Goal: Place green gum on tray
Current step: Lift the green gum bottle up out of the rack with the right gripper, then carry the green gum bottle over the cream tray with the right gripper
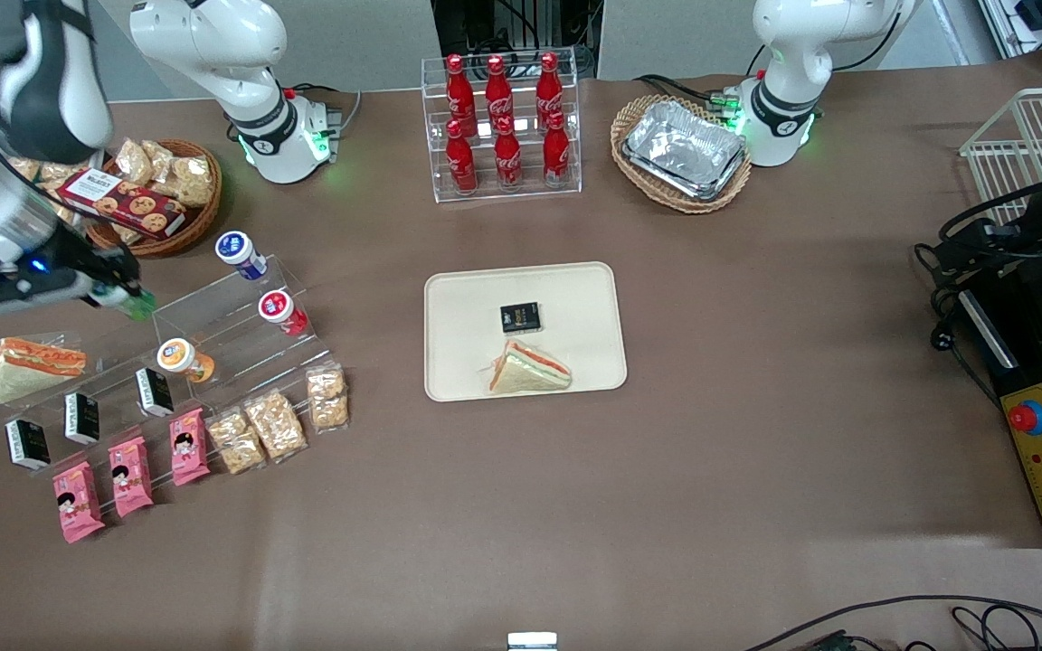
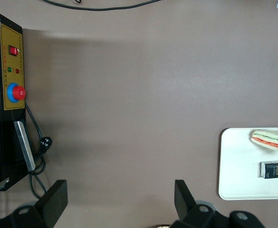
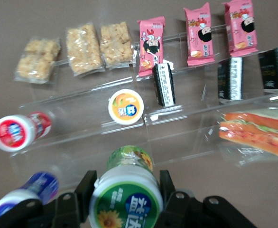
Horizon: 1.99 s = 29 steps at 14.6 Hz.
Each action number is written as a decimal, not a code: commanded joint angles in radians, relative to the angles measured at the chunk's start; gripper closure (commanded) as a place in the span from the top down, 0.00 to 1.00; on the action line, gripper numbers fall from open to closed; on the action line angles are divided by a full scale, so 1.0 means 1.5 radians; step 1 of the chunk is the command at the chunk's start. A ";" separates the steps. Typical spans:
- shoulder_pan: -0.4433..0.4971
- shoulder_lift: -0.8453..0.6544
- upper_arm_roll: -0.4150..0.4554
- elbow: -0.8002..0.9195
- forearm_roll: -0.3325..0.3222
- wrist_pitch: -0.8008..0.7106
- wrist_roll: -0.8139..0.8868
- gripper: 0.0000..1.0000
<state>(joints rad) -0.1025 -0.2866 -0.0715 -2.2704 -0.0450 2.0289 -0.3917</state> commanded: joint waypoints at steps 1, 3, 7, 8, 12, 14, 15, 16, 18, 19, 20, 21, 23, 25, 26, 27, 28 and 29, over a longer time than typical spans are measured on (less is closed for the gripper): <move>0.003 -0.006 0.038 0.145 -0.006 -0.174 0.003 0.33; 0.003 -0.008 0.070 0.184 -0.006 -0.222 0.056 0.33; 0.013 -0.024 0.180 0.199 0.026 -0.276 0.203 0.33; 0.018 -0.025 0.208 0.199 0.040 -0.279 0.251 0.33; 0.051 0.000 0.335 0.198 0.083 -0.252 0.460 0.33; 0.052 0.039 0.410 0.196 0.090 -0.198 0.562 0.33; 0.052 0.069 0.439 0.193 0.091 -0.165 0.602 0.33; 0.053 0.100 0.462 0.188 0.091 -0.129 0.633 0.32; 0.068 0.164 0.486 0.159 0.080 -0.037 0.690 0.32; 0.085 0.188 0.486 0.134 0.069 0.016 0.714 0.32; 0.097 0.210 0.486 0.113 0.045 0.064 0.733 0.32; 0.104 0.238 0.486 0.102 0.023 0.097 0.759 0.33; 0.122 0.304 0.486 0.102 -0.021 0.145 0.807 0.32; 0.128 0.369 0.486 0.102 -0.082 0.195 0.869 0.33; 0.136 0.392 0.486 0.102 -0.125 0.217 0.899 0.32; 0.142 0.419 0.485 0.103 -0.164 0.233 0.932 0.33; 0.143 0.444 0.485 0.103 -0.202 0.250 0.963 0.33; 0.143 0.465 0.485 0.103 -0.235 0.265 0.990 0.32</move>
<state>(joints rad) 0.1011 0.3058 0.6577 -2.1396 -0.2662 2.3640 0.9754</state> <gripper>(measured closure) 0.410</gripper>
